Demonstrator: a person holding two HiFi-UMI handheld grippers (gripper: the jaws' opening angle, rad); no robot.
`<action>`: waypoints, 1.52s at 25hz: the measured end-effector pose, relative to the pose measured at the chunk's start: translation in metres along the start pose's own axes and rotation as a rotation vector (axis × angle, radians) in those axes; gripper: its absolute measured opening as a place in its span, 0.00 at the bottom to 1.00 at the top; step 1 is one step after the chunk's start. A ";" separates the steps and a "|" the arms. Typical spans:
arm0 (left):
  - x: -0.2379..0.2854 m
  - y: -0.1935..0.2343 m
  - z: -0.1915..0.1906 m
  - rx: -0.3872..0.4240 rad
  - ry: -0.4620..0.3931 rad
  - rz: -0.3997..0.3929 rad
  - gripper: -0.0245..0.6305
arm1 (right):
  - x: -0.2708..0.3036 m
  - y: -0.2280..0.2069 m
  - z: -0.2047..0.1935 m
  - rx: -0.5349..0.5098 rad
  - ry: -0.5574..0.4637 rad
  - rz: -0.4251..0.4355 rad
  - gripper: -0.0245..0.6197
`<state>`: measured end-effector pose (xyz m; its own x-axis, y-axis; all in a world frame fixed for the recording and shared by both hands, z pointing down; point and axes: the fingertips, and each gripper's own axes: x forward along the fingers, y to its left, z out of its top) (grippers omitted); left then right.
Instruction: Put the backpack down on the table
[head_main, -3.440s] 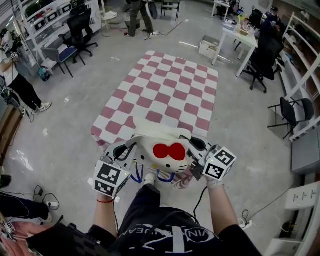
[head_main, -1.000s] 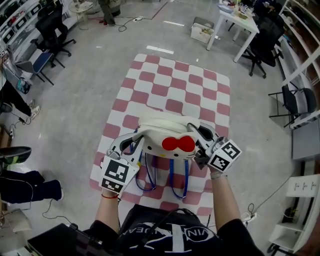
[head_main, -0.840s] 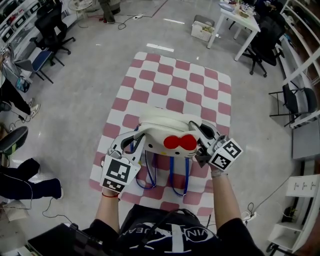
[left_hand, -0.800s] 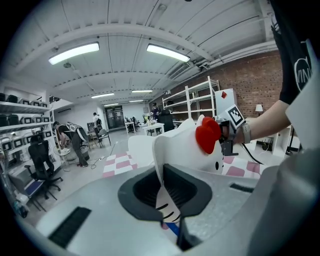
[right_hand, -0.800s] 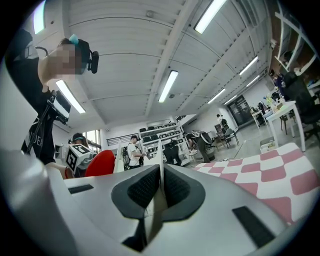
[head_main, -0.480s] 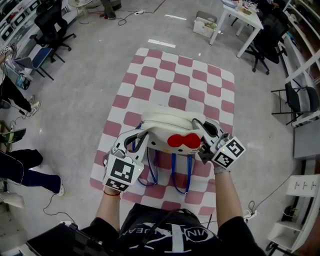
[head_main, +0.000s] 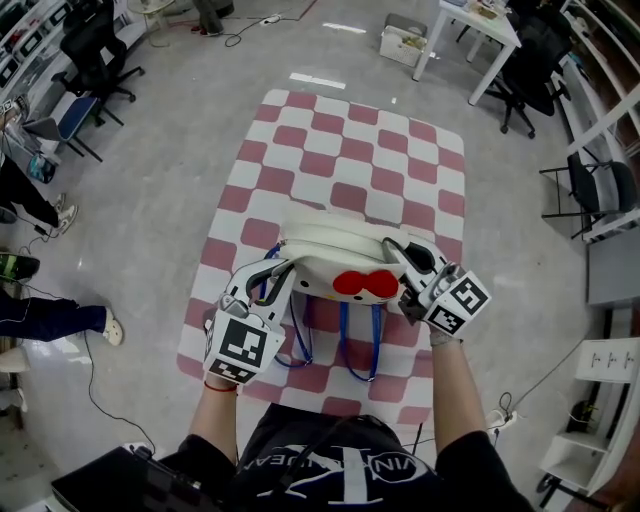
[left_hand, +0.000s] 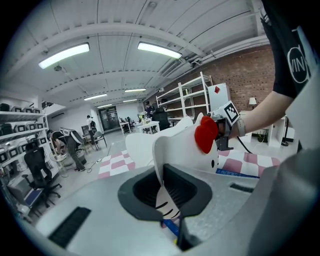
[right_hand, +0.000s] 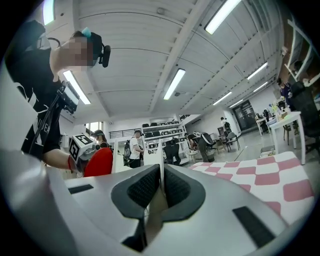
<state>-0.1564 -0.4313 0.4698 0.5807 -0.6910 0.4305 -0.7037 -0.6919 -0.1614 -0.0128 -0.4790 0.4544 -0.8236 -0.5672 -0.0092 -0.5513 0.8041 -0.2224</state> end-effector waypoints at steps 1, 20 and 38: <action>0.000 -0.001 -0.001 0.001 0.004 0.000 0.07 | -0.001 0.001 0.000 -0.009 0.007 0.001 0.06; -0.006 -0.012 -0.012 0.046 0.059 -0.017 0.07 | -0.007 0.012 -0.006 -0.103 0.106 -0.053 0.06; -0.020 -0.013 -0.006 0.079 0.063 0.011 0.08 | -0.018 0.015 0.009 -0.148 0.124 -0.138 0.11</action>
<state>-0.1611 -0.4072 0.4692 0.5446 -0.6857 0.4829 -0.6739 -0.7006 -0.2347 -0.0055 -0.4585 0.4427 -0.7440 -0.6547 0.1334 -0.6659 0.7430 -0.0676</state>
